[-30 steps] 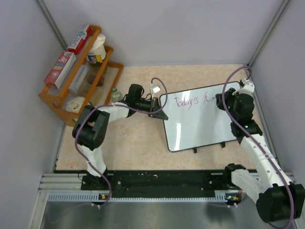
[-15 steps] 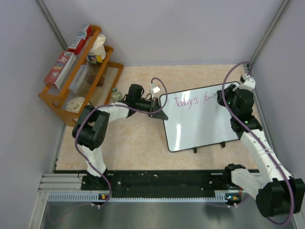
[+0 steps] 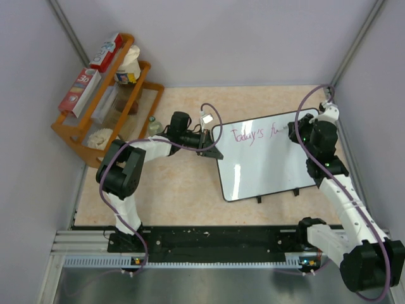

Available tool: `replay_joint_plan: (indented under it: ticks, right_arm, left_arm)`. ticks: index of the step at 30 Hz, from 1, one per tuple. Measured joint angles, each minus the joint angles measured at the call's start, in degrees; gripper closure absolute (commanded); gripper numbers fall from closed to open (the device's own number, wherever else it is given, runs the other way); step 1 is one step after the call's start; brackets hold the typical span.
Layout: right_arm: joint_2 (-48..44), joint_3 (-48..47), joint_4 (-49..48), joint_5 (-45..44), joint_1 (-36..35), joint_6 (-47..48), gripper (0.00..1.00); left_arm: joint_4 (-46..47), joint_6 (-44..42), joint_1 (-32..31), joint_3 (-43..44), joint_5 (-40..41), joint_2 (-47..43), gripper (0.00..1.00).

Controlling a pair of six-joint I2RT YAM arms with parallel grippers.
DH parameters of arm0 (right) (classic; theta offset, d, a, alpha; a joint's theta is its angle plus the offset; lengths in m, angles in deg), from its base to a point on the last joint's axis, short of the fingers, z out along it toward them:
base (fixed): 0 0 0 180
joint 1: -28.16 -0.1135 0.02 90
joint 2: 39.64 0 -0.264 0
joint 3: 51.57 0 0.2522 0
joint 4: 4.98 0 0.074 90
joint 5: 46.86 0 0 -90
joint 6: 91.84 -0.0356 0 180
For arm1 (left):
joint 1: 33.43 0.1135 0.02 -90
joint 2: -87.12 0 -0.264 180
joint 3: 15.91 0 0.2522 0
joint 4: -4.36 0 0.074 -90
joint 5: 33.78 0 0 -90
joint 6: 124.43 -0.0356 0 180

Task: Write a sentence on the whiteboard

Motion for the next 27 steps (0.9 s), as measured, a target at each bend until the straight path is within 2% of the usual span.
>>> replay_joint_plan:
  ticks: [19, 27]
  right_arm:
    - [-1.7, 1.1, 1.3, 0.0, 0.0, 0.0, 1.00]
    - [-0.8, -3.4, 2.0, -0.5, 0.0, 0.0, 1.00]
  left_arm:
    - [-0.1, 0.0, 0.0, 0.0, 0.0, -0.1, 1.00]
    - [-0.1, -0.3, 0.0, 0.0, -0.1, -0.1, 1.00]
